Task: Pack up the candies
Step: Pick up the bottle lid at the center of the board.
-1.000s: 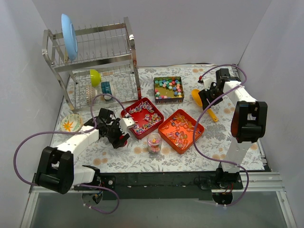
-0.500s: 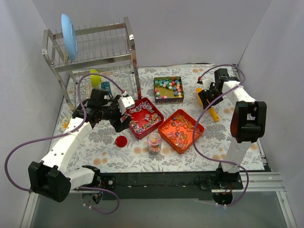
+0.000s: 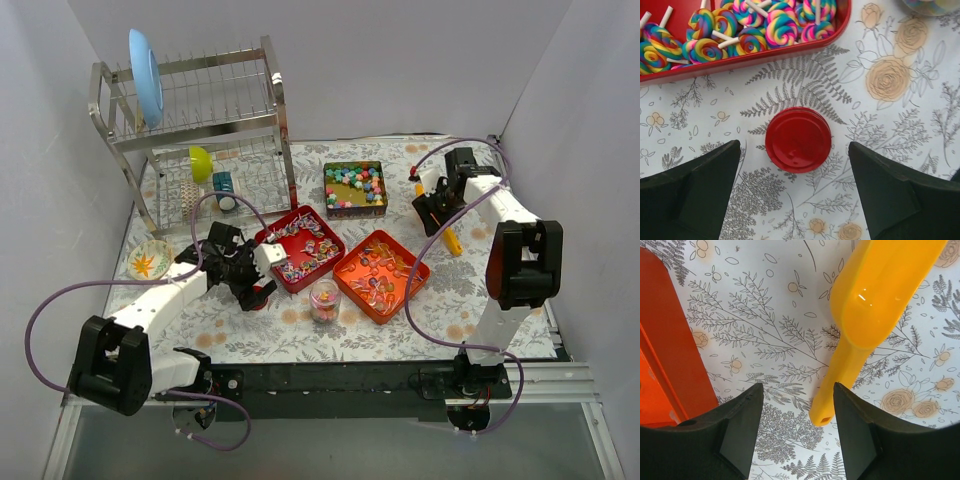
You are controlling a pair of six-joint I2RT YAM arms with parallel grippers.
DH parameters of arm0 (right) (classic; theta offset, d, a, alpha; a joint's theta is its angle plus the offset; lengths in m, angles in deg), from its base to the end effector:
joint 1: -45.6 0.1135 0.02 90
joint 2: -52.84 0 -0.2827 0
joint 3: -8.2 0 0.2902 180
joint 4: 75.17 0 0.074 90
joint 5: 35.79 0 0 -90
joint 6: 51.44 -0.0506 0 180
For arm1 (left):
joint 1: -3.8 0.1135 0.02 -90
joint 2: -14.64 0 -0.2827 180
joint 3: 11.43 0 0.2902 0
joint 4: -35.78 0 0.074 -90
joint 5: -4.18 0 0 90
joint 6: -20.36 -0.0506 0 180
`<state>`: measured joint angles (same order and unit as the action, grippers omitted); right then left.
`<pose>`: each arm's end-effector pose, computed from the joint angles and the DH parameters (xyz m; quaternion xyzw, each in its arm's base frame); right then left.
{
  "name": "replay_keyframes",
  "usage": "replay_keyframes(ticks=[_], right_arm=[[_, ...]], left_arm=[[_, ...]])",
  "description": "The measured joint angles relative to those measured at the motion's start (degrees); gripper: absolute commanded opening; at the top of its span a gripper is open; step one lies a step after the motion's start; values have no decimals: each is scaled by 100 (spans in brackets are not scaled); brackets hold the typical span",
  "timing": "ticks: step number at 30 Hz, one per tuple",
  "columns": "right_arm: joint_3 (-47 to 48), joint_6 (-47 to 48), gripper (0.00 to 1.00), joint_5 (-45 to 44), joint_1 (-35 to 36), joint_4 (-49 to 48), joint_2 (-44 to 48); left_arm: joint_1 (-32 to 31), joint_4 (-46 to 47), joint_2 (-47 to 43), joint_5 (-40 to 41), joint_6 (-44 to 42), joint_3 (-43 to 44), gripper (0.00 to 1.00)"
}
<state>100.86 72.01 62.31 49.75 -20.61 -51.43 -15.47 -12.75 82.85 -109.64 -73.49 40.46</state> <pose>0.4225 0.0378 0.2156 -0.3283 0.9192 0.0148 0.2167 0.2242 -0.1000 0.1856 0.2354 0.9266 -0.2282 0.1841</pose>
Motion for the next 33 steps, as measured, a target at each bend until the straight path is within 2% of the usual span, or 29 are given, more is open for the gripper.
replay_keyframes(ticks=[9,12,23,29,33], right_arm=[[-162,2,66,4,0,7,7],[-162,2,65,11,0,7,7],[-162,2,65,22,2,7,7],[-162,22,65,20,2,9,9],[-164,44,65,20,0,11,20]], left_arm=[[-4,619,417,149,66,-365,90],[-4,719,538,219,92,-448,87],[-33,1115,289,260,83,-822,58],[-35,431,173,166,131,-466,56],[-55,-404,-181,-289,223,634,57]])
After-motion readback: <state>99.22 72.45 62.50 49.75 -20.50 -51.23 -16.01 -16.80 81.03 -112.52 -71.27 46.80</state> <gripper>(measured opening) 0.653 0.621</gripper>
